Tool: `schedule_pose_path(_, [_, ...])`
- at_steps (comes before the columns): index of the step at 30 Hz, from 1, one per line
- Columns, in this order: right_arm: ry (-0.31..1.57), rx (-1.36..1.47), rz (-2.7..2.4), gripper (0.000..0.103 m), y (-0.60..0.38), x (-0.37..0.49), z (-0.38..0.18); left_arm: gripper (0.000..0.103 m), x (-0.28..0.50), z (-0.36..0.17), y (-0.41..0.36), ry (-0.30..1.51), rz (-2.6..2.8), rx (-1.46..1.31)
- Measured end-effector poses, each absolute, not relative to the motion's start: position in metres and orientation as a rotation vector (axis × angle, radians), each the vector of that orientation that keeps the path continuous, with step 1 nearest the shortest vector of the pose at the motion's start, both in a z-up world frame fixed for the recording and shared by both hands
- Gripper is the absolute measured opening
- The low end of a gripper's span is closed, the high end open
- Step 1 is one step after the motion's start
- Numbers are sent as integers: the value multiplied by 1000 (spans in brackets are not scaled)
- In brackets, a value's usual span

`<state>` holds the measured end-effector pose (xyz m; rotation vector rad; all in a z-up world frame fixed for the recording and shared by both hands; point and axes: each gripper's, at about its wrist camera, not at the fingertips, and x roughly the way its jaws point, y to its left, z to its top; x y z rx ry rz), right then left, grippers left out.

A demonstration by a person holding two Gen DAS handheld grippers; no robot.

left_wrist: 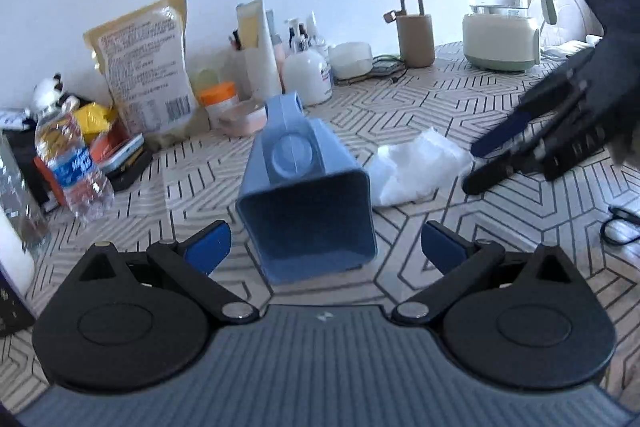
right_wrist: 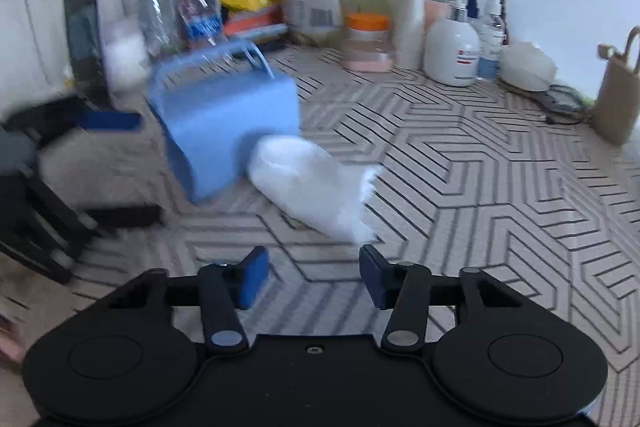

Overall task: Clean container
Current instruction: 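Grasp the blue container with the left tool while the right tool grasps the white wipe, then lift the blue container with the left tool while the right tool brings the wipe to it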

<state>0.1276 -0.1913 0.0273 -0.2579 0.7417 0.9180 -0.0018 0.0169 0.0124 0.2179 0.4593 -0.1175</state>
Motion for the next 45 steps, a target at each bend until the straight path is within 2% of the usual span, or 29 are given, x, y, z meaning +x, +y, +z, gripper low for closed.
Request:
schedule_pose_path(5, [690,-217,916,58,-188,139,46,103,10,9,25,490,-98,168])
schedule_pose_path(7, [692,-156,914,70,-188,149,46,103,13,9,28,504,-91,148])
schedule_pose_path(8, [691,-128,912,82,-188,154,45,103,15,9,29,511,-87,139])
schedule_pose_path(9, [693,-104,911,85,-188,159,44,103,14,9,29,514,-93,137])
schedule_pose_path(11, [711,-88,913,85,-185,169,35,103,14,8,25,520,-104,162])
schedule_pose_path(12, [721,-88,915,77,-182,172,31,103,14,8,21,520,-104,184])
schedule_pose_path(14, [740,-149,925,68,-172,172,19,103,15,7,12,511,-104,232])
schedule_pose_path(17, [701,-246,933,65,-160,161,7,103,19,4,-1,480,-52,326])
schedule_pose_path(19, [673,-301,931,58,-154,154,7,103,24,1,-8,455,24,416])
schedule_pose_path(21, [680,-279,949,37,-154,153,8,103,24,1,-12,408,51,480])
schedule_pose_path(23, [686,-258,942,32,-155,155,10,101,25,0,-11,400,27,480])
schedule_pose_path(24, [686,-247,939,26,-155,156,11,92,25,0,-10,399,19,481])
schedule_pose_path(26, [676,-185,958,25,-159,162,13,80,26,0,-8,391,29,484])
schedule_pose_path(29, [663,-43,1025,21,-165,171,14,79,28,2,-2,396,38,454])
schedule_pose_path(35, [614,253,1223,21,-164,187,12,79,33,4,-4,403,38,459])
schedule_pose_path(40, [617,286,1274,21,-159,189,13,89,47,5,-3,452,43,393])
schedule_pose_path(45, [636,305,1287,21,-158,187,9,89,50,5,0,470,35,365])
